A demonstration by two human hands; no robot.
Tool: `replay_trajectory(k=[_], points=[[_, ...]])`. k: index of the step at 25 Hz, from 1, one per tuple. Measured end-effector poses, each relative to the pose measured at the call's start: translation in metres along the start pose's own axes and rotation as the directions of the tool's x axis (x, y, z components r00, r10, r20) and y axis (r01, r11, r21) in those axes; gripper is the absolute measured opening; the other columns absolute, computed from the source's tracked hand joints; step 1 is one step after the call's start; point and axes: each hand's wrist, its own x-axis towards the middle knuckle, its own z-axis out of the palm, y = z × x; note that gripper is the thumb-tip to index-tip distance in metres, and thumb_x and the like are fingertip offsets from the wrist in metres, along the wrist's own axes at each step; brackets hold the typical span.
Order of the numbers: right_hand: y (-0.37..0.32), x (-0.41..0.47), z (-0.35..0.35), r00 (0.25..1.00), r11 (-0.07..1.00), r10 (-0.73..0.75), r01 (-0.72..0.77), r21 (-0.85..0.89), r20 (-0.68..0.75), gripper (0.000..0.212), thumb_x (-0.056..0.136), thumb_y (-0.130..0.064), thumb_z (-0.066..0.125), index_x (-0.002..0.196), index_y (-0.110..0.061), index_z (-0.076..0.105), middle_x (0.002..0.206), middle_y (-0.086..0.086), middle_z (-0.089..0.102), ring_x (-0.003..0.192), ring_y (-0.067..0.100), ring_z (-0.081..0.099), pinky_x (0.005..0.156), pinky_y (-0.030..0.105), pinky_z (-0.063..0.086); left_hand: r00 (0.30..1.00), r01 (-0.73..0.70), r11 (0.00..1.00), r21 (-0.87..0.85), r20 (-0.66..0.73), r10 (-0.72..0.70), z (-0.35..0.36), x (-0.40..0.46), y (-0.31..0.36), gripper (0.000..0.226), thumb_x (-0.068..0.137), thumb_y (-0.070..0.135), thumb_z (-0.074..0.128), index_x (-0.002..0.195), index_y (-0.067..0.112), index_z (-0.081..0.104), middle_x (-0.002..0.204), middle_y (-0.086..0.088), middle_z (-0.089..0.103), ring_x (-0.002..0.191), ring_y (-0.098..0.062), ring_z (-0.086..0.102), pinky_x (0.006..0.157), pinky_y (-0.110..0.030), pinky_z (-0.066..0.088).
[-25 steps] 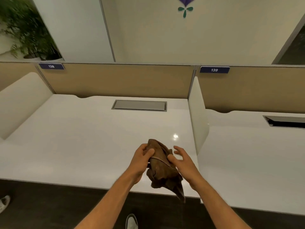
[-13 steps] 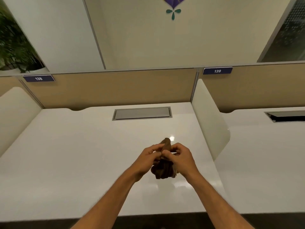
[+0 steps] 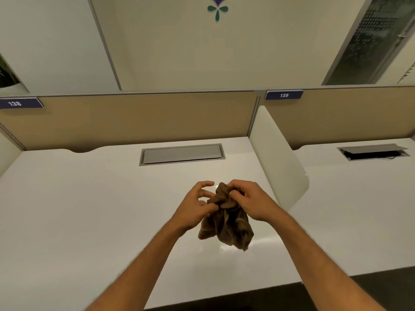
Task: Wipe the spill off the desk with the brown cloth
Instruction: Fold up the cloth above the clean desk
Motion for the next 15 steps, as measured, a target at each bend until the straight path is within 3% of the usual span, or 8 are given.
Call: replay_trajectory(k=[3, 6, 9, 12, 15], points=[[-0.006, 0.007, -0.013, 1.000, 0.995, -0.012, 0.012, -0.095, 0.006, 0.021, 0.107, -0.023, 0.049, 0.102, -0.033, 0.066, 0.093, -0.013, 0.066, 0.088, 0.013, 0.065, 0.071, 0.018, 0.051, 1.000, 0.014, 0.991, 0.135, 0.012, -0.016, -0.012, 0.002, -0.001, 0.041, 0.088, 0.011, 0.076, 0.121, 0.032, 0.065, 0.102, 0.000, 0.074, 0.082, -0.020, 0.075, 0.074, -0.030, 0.065], [-0.009, 0.011, -0.013, 1.000, 0.995, -0.021, 0.021, -0.097, 0.002, 0.019, 0.107, -0.022, 0.048, 0.107, -0.032, 0.065, 0.097, -0.012, 0.065, 0.093, 0.012, 0.064, 0.075, 0.014, 0.049, 0.992, -0.006, 0.992, 0.122, 0.129, -0.009, -0.022, 0.001, -0.002, 0.032, 0.093, 0.019, 0.076, 0.120, 0.034, 0.067, 0.093, 0.002, 0.077, 0.077, -0.018, 0.076, 0.069, -0.021, 0.059], [-0.016, 0.012, -0.013, 0.999, 0.999, -0.043, 0.043, -0.008, 0.026, 0.023, 0.107, -0.018, 0.048, 0.106, -0.033, 0.065, 0.101, -0.011, 0.066, 0.099, 0.013, 0.064, 0.083, 0.017, 0.051, 0.997, -0.068, 0.993, 0.098, -0.033, 0.071, -0.023, 0.006, -0.002, 0.026, 0.101, 0.027, 0.067, 0.125, 0.036, 0.065, 0.105, 0.006, 0.071, 0.087, -0.015, 0.069, 0.068, -0.018, 0.055], [-0.027, 0.016, -0.017, 0.994, 0.995, -0.095, 0.092, 0.048, 0.061, 0.029, 0.107, -0.016, 0.047, 0.102, -0.037, 0.066, 0.098, -0.016, 0.067, 0.099, 0.009, 0.065, 0.085, 0.018, 0.053, 0.996, -0.088, 0.974, 0.208, 0.004, 0.090, -0.025, 0.008, -0.005, 0.052, 0.099, 0.027, 0.072, 0.145, 0.036, 0.052, 0.134, 0.021, 0.054, 0.116, -0.005, 0.056, 0.097, -0.024, 0.050], [-0.028, 0.021, -0.022, 0.993, 0.990, -0.111, 0.113, 0.086, -0.030, 0.028, 0.107, -0.017, 0.046, 0.101, -0.035, 0.065, 0.098, -0.013, 0.068, 0.097, 0.010, 0.065, 0.082, 0.020, 0.053, 0.996, -0.084, 0.960, 0.268, 0.002, 0.087, -0.036, 0.009, -0.013, 0.019, 0.101, 0.021, 0.068, 0.119, 0.026, 0.071, 0.119, 0.013, 0.072, 0.111, -0.007, 0.064, 0.106, -0.038, 0.053]])
